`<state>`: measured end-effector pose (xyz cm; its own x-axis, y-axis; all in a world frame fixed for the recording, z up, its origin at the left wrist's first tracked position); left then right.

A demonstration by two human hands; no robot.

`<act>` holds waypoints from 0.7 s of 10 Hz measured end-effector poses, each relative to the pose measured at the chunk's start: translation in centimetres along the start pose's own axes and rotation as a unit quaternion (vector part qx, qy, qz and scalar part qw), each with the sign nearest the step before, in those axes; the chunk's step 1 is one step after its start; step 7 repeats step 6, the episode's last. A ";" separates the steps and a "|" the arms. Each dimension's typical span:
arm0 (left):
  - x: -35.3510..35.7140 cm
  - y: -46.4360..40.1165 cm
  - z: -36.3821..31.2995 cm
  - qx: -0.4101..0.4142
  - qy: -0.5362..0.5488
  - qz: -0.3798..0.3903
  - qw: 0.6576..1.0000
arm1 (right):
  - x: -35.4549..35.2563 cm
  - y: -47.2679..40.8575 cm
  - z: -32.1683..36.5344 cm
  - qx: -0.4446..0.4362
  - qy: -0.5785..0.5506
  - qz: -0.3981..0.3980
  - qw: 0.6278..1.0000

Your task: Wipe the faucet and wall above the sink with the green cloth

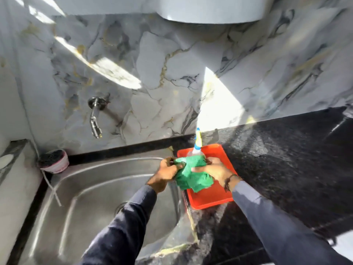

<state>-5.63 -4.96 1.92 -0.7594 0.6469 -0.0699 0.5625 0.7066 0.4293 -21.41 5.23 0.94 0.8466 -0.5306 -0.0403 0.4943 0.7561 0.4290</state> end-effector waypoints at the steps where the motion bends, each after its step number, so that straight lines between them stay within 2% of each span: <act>1: 4.6 -2.0 2.2 0.019 -0.097 0.012 0.995 | -4.7 -1.5 -2.6 0.015 0.090 -0.049 0.995; 2: 7.6 -4.0 4.0 0.042 -0.282 -0.025 0.958 | -8.0 -2.9 -4.6 0.035 0.186 -0.100 0.977; 3: 10.0 -5.4 5.6 0.055 -0.388 -0.014 0.920 | -9.7 -4.0 -5.9 0.062 0.321 -0.122 0.937; 4: 11.5 -6.4 7.4 0.045 -0.470 0.009 0.882 | -9.7 -4.5 -7.6 0.085 0.372 -0.113 0.917; 5: 12.0 -5.8 7.2 0.090 -0.576 0.022 0.812 | -9.7 -4.4 -7.7 0.080 0.379 -0.146 0.910; 6: 11.7 -5.1 5.4 0.147 -0.630 0.009 0.763 | -10.0 -3.8 -6.0 0.041 0.373 -0.198 0.905; 7: 11.7 -5.1 5.4 0.147 -0.630 0.009 0.763 | -10.0 -3.8 -6.0 0.041 0.373 -0.198 0.905</act>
Point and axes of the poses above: each hand's wrist, its own y-axis away from the middle knuckle, its own x-axis out of the palm, z = x × y, the point moved 8 cm from there along -y, towards the middle knuckle, and after that the axes turned 2 degrees about -y, right-handed, at the moved point
